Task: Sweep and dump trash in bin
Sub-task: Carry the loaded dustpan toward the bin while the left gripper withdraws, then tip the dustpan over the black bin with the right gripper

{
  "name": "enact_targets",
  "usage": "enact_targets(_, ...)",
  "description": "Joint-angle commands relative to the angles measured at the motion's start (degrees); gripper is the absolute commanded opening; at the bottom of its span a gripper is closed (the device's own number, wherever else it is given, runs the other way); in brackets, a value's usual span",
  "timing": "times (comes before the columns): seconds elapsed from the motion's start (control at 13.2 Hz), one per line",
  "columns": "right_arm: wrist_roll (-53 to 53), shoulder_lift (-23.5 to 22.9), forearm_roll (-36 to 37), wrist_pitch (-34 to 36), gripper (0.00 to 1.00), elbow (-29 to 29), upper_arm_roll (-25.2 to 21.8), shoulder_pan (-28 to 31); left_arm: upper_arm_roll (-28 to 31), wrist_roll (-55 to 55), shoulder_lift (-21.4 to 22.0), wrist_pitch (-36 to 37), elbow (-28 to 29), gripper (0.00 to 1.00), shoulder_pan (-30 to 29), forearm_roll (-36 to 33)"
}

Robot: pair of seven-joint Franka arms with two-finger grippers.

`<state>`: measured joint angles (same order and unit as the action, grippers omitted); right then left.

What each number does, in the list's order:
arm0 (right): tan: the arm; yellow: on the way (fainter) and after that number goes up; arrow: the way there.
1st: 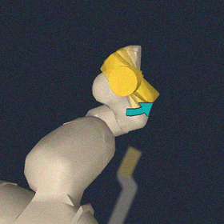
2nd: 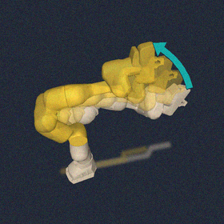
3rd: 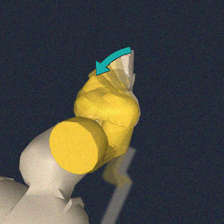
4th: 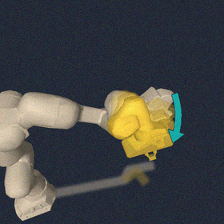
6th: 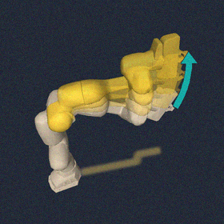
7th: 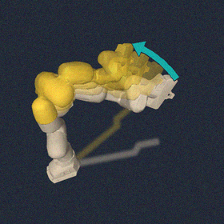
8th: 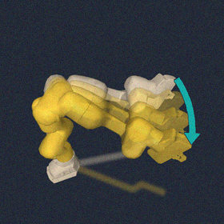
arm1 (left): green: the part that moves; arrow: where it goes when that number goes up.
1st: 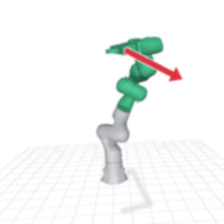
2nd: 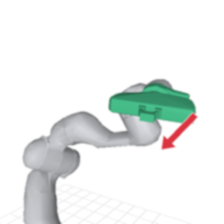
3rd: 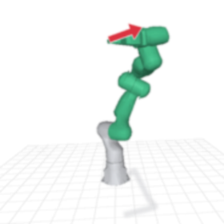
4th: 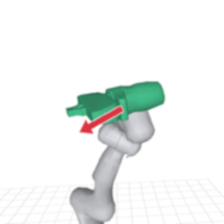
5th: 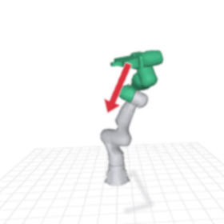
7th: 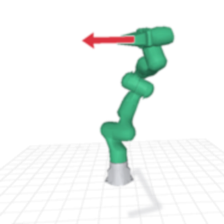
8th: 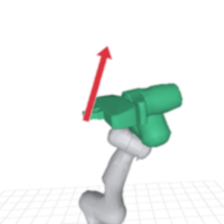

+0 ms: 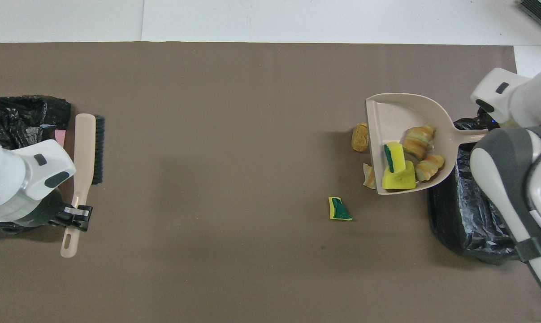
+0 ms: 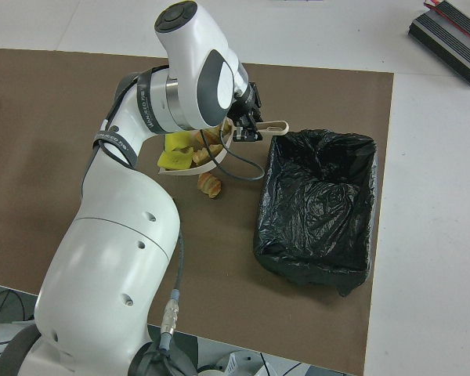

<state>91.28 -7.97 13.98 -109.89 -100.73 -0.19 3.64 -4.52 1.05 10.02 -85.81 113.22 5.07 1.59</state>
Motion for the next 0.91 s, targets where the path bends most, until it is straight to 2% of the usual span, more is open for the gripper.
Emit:
enact_targets(0.0, 9.8, 0.9, 0.4, -0.3, 0.00, -0.3, 0.6, 7.7, 0.2, 8.6, 3.2, 0.1, 3.5, 0.00, 7.8, 3.1)
enact_targets(0.15, 15.0, 0.9, 3.9, -2.7, 0.00, -0.3, 0.6, 12.7, 0.2, 15.7, 2.5, -1.3, 4.5, 0.00, 14.5, 4.3)
enact_targets(0.3, 17.9, 1.6, 5.4, -6.1, 0.00, -1.1, 0.6, 17.3, 0.1, 20.1, 2.4, -4.3, 6.9, 0.00, 17.9, 8.2)
enact_targets(0.53, 20.0, 2.0, 10.3, -10.8, 0.00, -2.3, 0.5, 20.8, 0.1, 29.1, 1.7, -10.5, 10.1, 0.00, 24.3, 12.0)
enact_targets(0.68, 19.1, 4.2, 17.7, -13.8, 0.00, -6.2, 0.6, 20.7, 0.1, 37.1, -4.6, -16.0, 10.3, 0.00, 31.3, 12.2)
enact_targets(0.83, 15.1, 6.3, 21.9, -16.4, 0.00, -10.0, 0.6, 20.2, 0.1, 39.4, -6.6, -21.7, 11.9, 0.00, 34.2, 15.1)
